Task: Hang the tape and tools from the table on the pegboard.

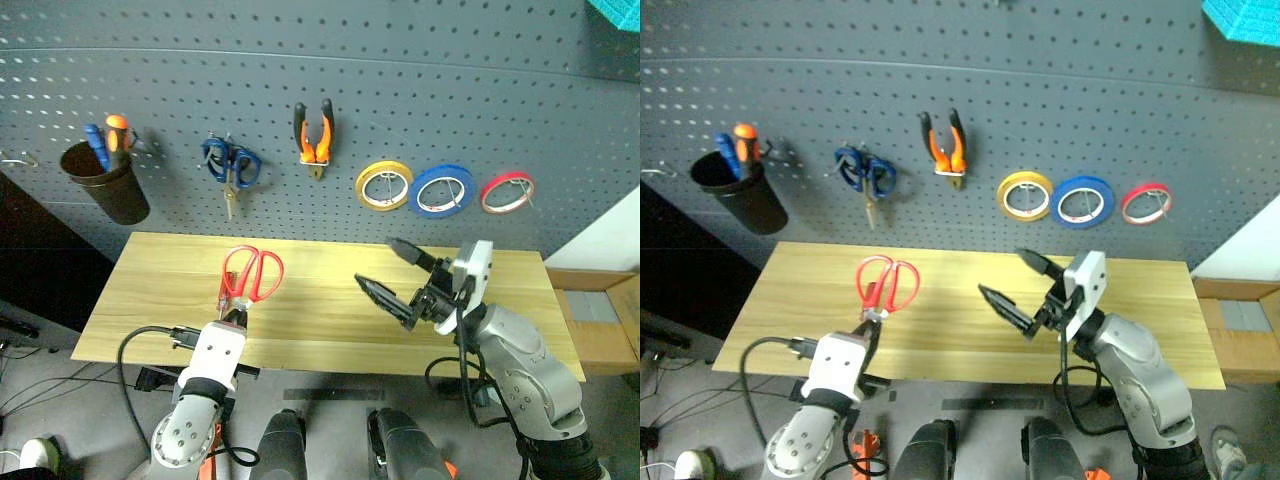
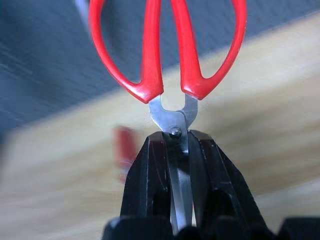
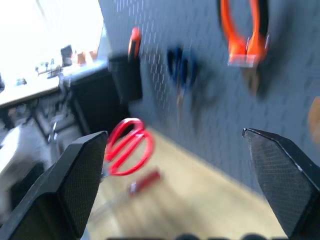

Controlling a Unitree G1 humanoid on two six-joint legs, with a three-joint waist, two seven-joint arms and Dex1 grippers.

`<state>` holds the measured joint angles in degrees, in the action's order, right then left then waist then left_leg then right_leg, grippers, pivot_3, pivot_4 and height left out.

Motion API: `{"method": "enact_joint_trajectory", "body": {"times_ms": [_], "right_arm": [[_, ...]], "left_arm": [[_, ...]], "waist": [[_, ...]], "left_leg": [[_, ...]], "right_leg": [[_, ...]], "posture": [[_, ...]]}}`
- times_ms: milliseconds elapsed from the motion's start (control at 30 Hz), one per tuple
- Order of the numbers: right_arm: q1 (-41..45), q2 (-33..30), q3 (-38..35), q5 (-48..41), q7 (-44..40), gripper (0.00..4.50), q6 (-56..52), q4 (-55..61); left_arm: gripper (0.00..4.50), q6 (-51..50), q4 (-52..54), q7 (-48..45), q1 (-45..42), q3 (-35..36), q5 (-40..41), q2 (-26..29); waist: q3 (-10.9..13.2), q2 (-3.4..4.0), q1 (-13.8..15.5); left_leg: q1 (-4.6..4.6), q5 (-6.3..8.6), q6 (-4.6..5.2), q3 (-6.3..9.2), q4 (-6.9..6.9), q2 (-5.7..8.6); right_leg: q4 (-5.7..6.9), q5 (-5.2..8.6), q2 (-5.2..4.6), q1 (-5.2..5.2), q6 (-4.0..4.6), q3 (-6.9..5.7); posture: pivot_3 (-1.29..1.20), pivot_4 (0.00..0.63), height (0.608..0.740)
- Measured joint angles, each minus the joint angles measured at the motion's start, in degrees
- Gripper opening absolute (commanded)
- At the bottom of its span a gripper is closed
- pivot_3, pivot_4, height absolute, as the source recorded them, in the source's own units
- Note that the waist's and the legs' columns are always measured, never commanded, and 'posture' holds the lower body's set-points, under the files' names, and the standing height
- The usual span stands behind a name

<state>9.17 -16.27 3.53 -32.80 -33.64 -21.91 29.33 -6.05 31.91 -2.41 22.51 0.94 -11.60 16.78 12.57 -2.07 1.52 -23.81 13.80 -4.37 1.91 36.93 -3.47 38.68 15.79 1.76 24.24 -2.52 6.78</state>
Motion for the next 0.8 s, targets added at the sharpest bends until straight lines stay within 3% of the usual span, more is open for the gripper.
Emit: {"method": "enact_joint_trajectory", "body": {"times_ms": [200,533,800], "right_arm": [[3.66,3.50,1.13,0.11,3.90,4.50,-0.96,1.45],[7.89,3.89,2.88,3.48,5.88,4.50,-0.95,-0.65],[6.92,3.94,3.38,4.75,6.75,4.50,-0.92,-0.56]], "left_arm": [[0.22,4.34,-3.13,2.88,-9.89,6.11,-1.37,0.26],[0.22,0.89,-20.38,-3.91,-29.28,7.20,6.80,1.60],[0.22,-2.35,-23.71,-9.00,-32.21,4.63,9.43,1.44]], "waist": [[-2.10,-0.22,0.98],[-3.96,-0.46,1.78],[-4.58,-0.41,1.62]], "left_leg": [[0.11,-0.02,0.02,-0.08,0.07,0.01],[0.29,-0.02,0.02,-0.13,0.05,0.01],[0.40,-0.02,0.03,-0.18,0.07,0.01]], "right_leg": [[0.03,-0.04,0.03,-0.11,0.01,0.02],[0.27,-0.07,0.08,-0.16,0.08,0.06],[0.35,-0.08,0.09,-0.21,0.09,0.11]], "posture": [[0.21,0.093,0.740],[0.19,0.076,0.740],[0.17,0.075,0.740]]}}
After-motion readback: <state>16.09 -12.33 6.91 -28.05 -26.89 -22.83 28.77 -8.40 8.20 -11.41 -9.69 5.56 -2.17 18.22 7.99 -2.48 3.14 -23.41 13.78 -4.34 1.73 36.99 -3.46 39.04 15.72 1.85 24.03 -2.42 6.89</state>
